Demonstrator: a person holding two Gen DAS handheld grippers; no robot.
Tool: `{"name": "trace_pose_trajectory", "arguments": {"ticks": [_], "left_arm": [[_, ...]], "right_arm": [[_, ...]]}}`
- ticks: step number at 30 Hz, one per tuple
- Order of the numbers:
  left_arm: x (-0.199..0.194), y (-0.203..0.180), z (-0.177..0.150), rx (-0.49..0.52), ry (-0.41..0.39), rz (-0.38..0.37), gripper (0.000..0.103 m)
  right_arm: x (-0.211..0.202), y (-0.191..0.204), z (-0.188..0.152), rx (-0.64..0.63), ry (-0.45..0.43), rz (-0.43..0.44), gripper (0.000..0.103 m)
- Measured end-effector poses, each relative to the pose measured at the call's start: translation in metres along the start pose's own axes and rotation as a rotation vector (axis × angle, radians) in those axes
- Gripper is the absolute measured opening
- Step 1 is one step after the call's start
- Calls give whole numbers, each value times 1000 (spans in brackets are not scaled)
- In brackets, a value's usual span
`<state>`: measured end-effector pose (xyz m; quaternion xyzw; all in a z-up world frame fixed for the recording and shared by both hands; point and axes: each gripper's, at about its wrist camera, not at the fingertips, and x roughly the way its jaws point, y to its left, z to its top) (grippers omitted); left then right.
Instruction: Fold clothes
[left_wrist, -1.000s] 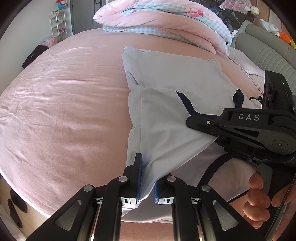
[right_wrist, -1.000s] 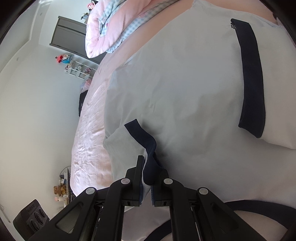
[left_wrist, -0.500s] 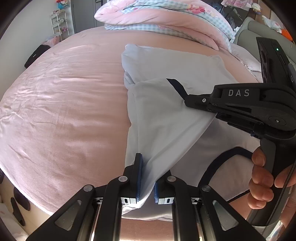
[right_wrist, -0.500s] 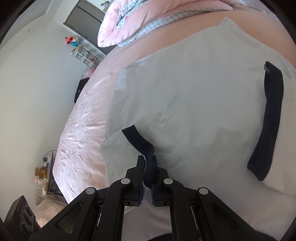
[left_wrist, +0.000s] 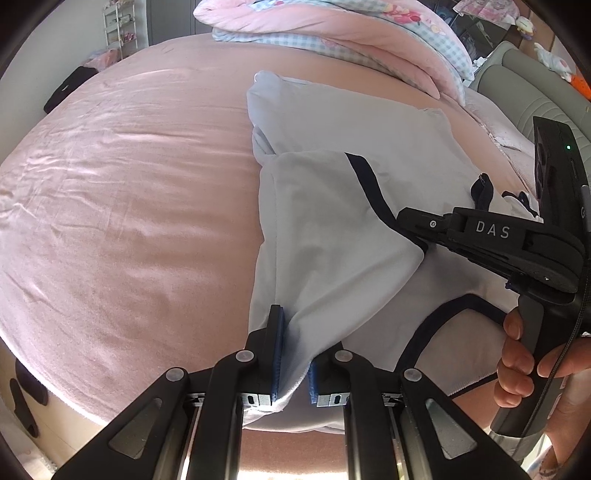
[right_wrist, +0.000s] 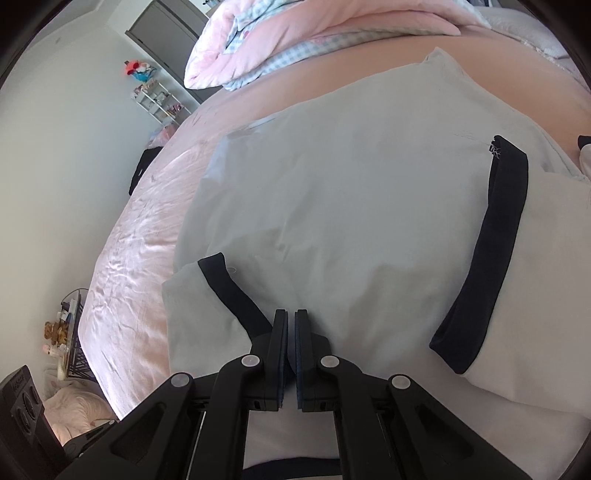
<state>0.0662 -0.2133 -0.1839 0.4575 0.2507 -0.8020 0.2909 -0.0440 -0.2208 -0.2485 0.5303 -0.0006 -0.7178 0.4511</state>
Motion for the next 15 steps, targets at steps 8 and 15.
{"name": "trace_pose_trajectory", "arguments": {"ticks": [8, 15], "left_arm": [[-31, 10, 4, -11, 32, -142, 59], [-65, 24, 6, 5, -63, -101, 60]], "right_arm": [[-13, 6, 7, 2, 52, 27, 4], [-49, -6, 1, 23, 54, 103, 6]]}}
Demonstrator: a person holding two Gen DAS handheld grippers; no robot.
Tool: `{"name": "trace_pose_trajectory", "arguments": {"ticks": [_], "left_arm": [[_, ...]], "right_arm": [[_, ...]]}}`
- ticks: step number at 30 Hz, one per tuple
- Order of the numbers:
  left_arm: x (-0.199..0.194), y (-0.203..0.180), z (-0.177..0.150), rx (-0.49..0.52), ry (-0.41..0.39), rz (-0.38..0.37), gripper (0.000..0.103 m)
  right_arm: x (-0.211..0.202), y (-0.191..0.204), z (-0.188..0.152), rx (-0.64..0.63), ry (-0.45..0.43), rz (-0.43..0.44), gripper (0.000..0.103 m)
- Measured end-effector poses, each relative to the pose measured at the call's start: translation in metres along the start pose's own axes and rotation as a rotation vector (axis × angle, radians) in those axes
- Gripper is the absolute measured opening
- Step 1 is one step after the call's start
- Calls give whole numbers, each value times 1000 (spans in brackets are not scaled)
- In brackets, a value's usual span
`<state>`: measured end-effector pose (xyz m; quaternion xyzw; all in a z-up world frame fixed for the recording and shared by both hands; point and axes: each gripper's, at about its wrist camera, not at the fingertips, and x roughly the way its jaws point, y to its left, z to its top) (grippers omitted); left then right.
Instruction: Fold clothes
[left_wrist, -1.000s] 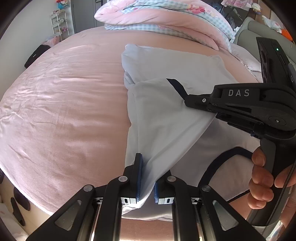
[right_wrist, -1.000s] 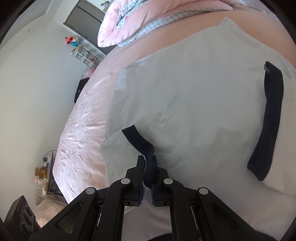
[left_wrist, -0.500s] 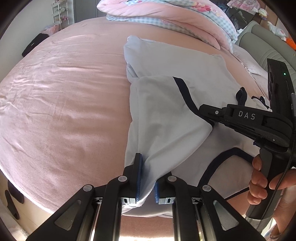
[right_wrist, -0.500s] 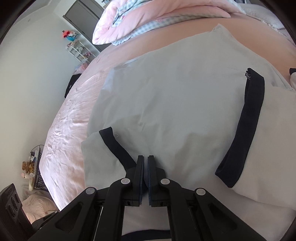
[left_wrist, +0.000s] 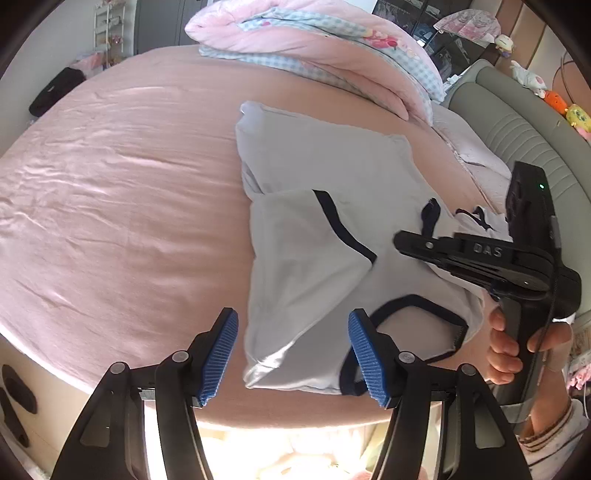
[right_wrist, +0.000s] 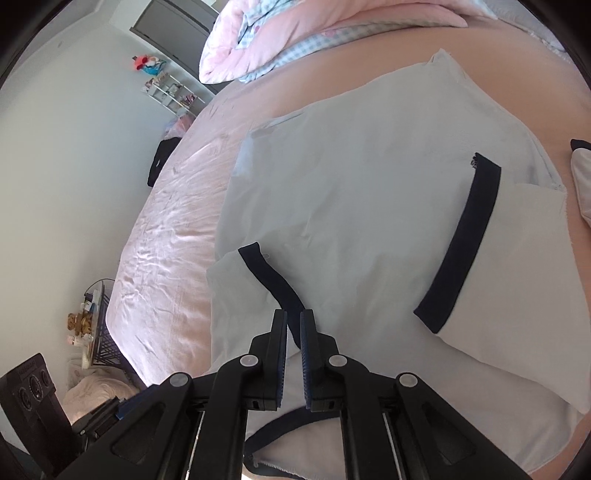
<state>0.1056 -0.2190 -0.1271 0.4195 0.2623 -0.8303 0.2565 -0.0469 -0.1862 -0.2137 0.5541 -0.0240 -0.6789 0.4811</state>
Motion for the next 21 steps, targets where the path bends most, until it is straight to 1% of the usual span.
{"name": "trace_pose_trajectory", "arguments": {"ticks": [2, 5, 6, 8, 11, 13, 16, 18, 20, 21], "left_arm": [[2, 15, 4, -30, -20, 51, 60], [15, 37, 13, -111, -8, 77, 60], [19, 40, 13, -121, -4, 88, 60], [26, 45, 14, -138, 5, 110, 60], [32, 43, 8, -112, 8, 179, 59], [35, 42, -1, -107, 30, 242, 59], [38, 44, -14, -152, 60, 220, 59], [40, 44, -20, -177, 75, 220, 59], [42, 38, -25, -160, 73, 251, 59], [43, 34, -28, -135, 70, 281, 60]], "right_arm": [[-9, -3, -3, 2, -4, 5, 9], [-15, -8, -5, 5, -10, 4, 16], [-17, -9, -6, 6, -12, 3, 18], [-20, -12, -7, 7, -16, 2, 19], [-18, -15, -10, 8, -8, 9, 19], [-12, -12, -12, 1, 26, 60, 19], [-4, -1, -20, -7, 72, 156, 19], [1, 7, -25, -14, 100, 195, 19], [8, 13, -30, -18, 126, 220, 19], [11, 17, -33, -26, 132, 219, 19]]}}
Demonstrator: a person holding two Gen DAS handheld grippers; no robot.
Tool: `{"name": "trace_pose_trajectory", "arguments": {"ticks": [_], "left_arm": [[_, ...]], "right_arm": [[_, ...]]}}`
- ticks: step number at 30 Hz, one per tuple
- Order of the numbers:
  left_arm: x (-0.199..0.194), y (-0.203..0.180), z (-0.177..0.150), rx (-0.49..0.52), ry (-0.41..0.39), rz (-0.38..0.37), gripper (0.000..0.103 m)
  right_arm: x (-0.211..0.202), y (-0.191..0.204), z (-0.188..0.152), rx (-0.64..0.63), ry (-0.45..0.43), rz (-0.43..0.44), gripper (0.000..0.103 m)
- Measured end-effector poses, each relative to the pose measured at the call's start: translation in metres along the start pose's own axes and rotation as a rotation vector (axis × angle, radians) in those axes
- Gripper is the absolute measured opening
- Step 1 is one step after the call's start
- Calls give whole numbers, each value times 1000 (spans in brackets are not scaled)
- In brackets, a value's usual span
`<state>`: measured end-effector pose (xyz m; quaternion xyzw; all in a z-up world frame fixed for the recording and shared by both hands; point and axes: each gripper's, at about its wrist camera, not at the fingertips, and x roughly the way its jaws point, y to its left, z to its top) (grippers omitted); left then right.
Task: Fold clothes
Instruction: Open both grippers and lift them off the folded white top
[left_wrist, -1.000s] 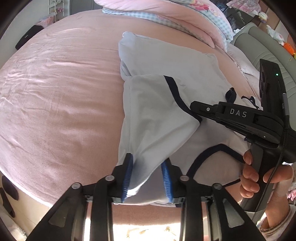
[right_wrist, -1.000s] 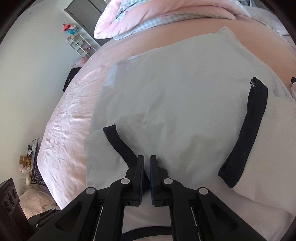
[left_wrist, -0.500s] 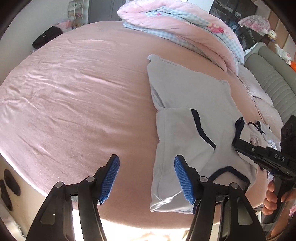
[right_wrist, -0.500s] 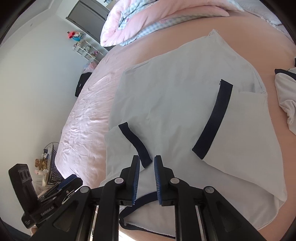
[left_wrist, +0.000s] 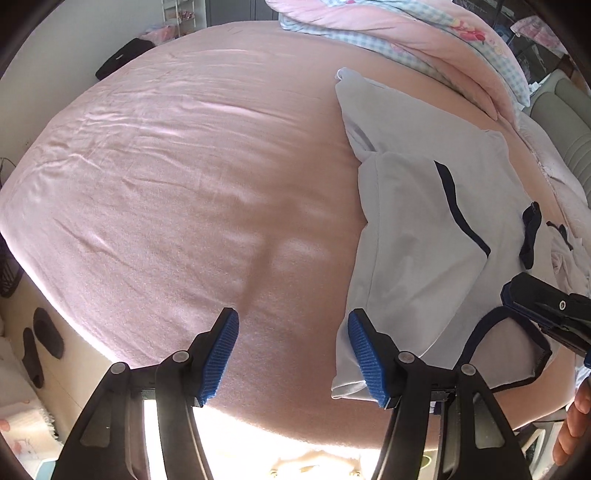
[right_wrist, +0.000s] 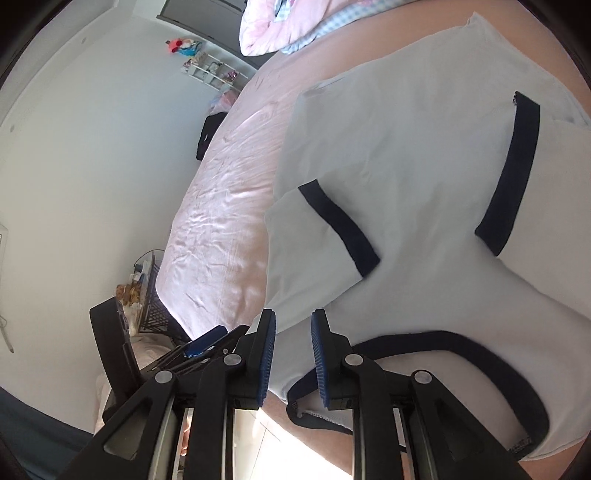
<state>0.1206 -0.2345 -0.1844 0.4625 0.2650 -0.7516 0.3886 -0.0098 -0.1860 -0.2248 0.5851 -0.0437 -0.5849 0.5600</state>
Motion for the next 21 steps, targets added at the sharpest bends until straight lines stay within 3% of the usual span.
{"name": "trace_pose_trajectory", "arguments": {"ticks": [4, 9, 12, 16, 21], "left_arm": [[8, -15, -15, 76, -22, 99, 60], [8, -15, -18, 47, -51, 104, 60], [1, -8, -14, 2, -43, 42, 59], [-17, -3, -10, -29, -63, -97, 59], [-24, 4, -7, -17, -91, -163, 59]], "right_arm": [[16, 8, -14, -41, 39, -14, 19], [33, 2, -28, -20, 80, -44, 19], [27, 4, -27, -1, 49, -34, 19], [18, 20, -17, -44, 4, -57, 19], [21, 44, -6, -108, -13, -92, 19]]}}
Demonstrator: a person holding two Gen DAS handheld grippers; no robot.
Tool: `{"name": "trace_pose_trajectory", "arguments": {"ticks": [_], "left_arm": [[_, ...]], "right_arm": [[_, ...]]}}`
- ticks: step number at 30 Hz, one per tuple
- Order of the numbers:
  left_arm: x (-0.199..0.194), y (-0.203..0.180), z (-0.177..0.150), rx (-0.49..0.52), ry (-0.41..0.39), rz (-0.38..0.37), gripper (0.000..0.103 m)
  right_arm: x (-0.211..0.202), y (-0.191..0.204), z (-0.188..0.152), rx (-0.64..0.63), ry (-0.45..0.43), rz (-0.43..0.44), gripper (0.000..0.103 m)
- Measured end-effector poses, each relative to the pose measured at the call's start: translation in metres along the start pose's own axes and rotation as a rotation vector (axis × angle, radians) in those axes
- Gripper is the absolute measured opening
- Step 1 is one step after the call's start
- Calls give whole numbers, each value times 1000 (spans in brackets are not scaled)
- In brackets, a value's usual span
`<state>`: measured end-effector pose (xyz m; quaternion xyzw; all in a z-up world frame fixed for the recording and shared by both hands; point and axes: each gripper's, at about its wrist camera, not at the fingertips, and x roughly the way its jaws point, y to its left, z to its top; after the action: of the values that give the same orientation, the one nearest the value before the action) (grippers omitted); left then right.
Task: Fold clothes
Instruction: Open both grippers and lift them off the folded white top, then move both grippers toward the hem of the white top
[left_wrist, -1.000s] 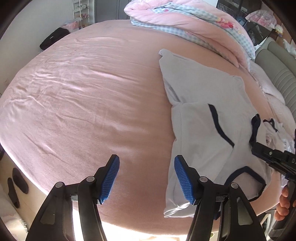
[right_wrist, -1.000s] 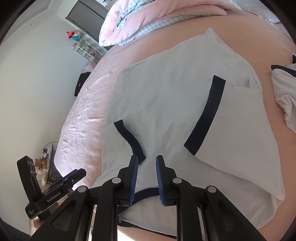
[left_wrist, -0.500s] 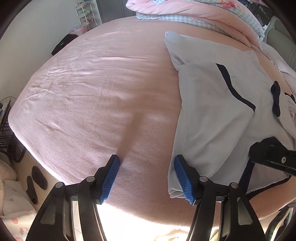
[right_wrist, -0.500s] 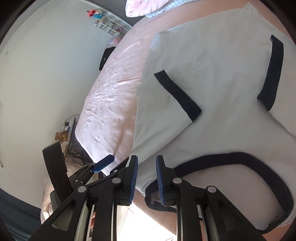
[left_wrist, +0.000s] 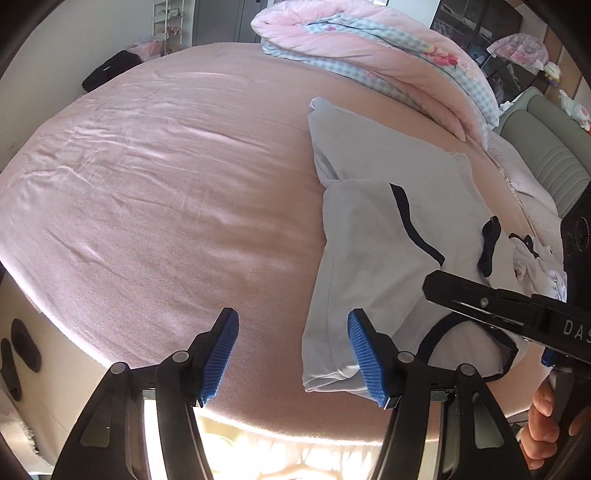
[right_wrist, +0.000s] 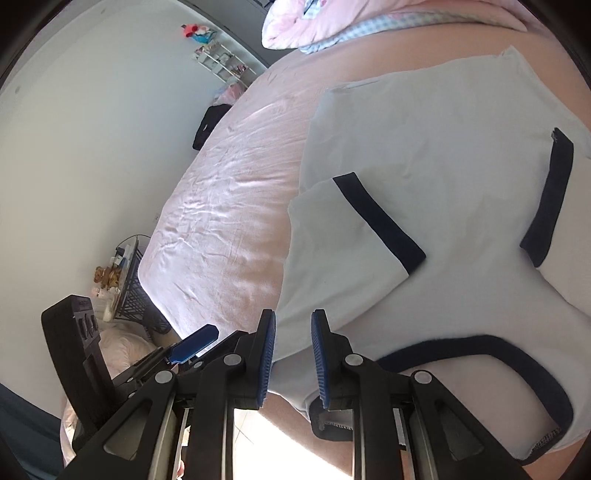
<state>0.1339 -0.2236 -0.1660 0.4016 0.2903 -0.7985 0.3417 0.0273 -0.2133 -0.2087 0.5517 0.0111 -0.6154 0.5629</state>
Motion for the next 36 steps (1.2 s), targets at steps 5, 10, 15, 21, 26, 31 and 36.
{"name": "trace_pose_trajectory", "arguments": {"ticks": [5, 10, 15, 21, 26, 31, 36], "left_arm": [[5, 6, -9, -25, 21, -79, 59], [20, 0, -20, -17, 75, -86, 59], [22, -13, -22, 72, 55, -32, 59], [4, -23, -16, 136, 1, -32, 60], [-5, -38, -16, 180, -35, -19, 60], [-8, -45, -17, 147, -47, -6, 73], [-14, -69, -25, 183, -91, 22, 85]], "right_arm": [[25, 8, -2, -33, 47, -79, 19], [39, -5, -9, -29, 85, -133, 19], [37, -14, -11, -5, 76, -104, 19], [4, -11, -19, -72, 24, -139, 19], [-37, -22, -26, -89, -43, -199, 41], [-80, -35, -32, -99, -134, -290, 67], [-108, -46, -40, -162, -169, -402, 68]]}}
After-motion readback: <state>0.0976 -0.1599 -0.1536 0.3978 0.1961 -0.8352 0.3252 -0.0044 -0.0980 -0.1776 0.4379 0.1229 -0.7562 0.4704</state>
